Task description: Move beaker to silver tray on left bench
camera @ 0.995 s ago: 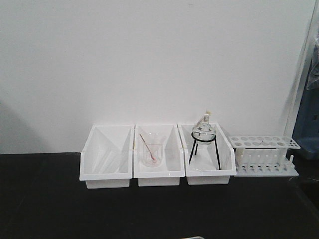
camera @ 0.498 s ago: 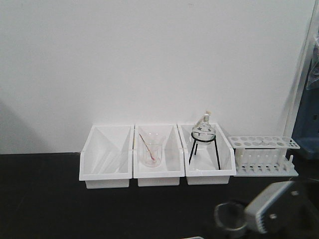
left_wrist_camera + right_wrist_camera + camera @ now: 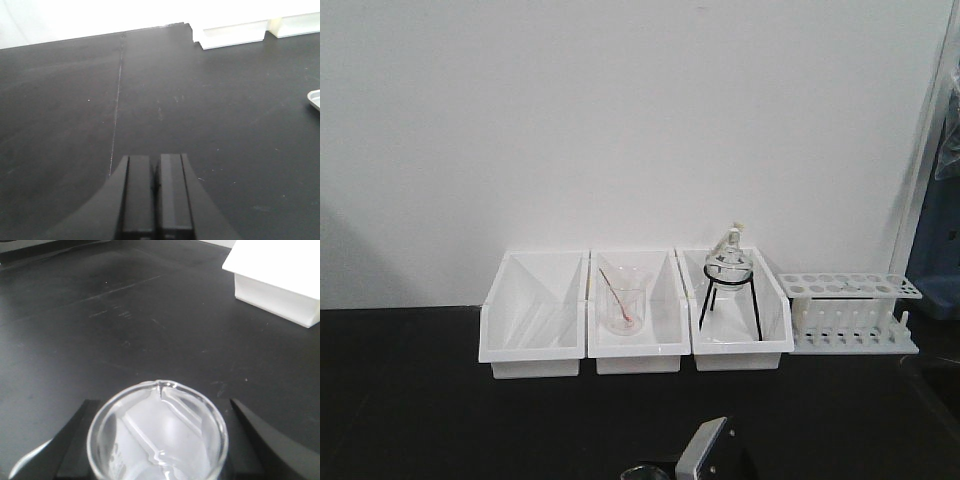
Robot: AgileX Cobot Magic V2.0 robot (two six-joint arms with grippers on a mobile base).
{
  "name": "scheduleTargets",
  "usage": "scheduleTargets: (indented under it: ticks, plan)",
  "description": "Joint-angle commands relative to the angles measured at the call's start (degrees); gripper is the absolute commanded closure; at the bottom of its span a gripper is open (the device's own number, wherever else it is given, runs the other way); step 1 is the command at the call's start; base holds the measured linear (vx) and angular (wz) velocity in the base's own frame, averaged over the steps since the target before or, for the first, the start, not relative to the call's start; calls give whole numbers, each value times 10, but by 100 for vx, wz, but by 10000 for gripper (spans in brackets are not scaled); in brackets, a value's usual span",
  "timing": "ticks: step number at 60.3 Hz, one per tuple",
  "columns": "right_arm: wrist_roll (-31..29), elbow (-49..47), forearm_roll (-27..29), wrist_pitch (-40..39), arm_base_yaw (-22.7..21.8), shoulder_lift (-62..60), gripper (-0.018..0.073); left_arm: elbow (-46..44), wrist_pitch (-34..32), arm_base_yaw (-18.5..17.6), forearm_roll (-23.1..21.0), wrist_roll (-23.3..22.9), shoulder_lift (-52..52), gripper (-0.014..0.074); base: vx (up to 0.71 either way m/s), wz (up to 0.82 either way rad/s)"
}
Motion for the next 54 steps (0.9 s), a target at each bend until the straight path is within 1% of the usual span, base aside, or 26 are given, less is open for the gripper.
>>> scheduleTargets:
  ticks: [1,8,17,22,37,48,54]
  plan:
    - [-28,-14,38,-59,-2,-11,570,11,-43,-3,-2,-1,-4,595,0,0]
    - [-43,-14,62,-57,-2,2,570,11,-43,-3,-2,-1,-4,595,0,0]
    - [-83,-14,84,-53,-2,16,567,11,-43,-3,-2,-1,-4,595,0,0]
    - [-100,-14,84,-50,-2,25,566,11,-43,-3,-2,-1,-4,595,0,0]
    - [-101,-14,84,-38,-2,47,549,11,-43,-3,-2,-1,-4,595,0,0]
    - [-101,-14,83,-9,-2,48,475,11,-43,-3,-2,-1,-4,595,0,0]
    - [-101,-14,82,-6,-2,48,385,11,-43,-3,-2,-1,-4,595,0,0]
